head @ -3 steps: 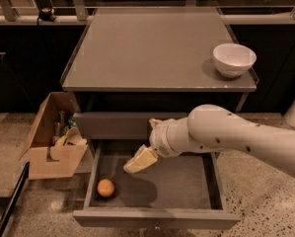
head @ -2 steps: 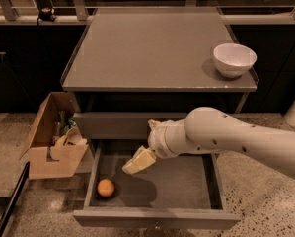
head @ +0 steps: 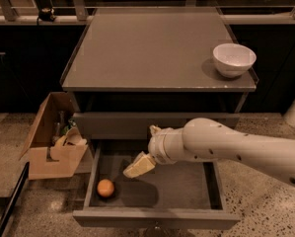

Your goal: Pick orange from middle drawer and place on counter

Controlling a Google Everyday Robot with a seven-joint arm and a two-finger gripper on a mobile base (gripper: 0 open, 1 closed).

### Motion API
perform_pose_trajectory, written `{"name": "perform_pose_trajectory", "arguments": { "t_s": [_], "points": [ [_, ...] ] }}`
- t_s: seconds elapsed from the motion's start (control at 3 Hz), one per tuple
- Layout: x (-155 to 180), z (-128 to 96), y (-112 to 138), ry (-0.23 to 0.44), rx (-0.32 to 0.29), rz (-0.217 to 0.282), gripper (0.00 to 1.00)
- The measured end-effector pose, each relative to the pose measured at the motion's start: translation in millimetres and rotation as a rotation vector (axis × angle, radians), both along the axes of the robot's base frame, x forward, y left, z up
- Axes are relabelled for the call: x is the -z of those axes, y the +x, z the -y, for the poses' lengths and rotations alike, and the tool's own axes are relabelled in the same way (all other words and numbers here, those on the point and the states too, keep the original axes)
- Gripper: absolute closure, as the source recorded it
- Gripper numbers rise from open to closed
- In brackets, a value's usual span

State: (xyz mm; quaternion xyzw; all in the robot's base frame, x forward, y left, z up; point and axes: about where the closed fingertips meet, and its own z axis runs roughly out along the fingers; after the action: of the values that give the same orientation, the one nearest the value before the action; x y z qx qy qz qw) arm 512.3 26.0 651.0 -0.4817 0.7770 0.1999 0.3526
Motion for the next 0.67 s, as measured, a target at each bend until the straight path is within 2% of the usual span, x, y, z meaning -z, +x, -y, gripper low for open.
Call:
{"name": "perform_pose_trajectory", "arguments": {
  "t_s": [0.67],
  "points": [
    [29,-7,10,-0.029,0.105,0.064,0.0]
  ]
}}
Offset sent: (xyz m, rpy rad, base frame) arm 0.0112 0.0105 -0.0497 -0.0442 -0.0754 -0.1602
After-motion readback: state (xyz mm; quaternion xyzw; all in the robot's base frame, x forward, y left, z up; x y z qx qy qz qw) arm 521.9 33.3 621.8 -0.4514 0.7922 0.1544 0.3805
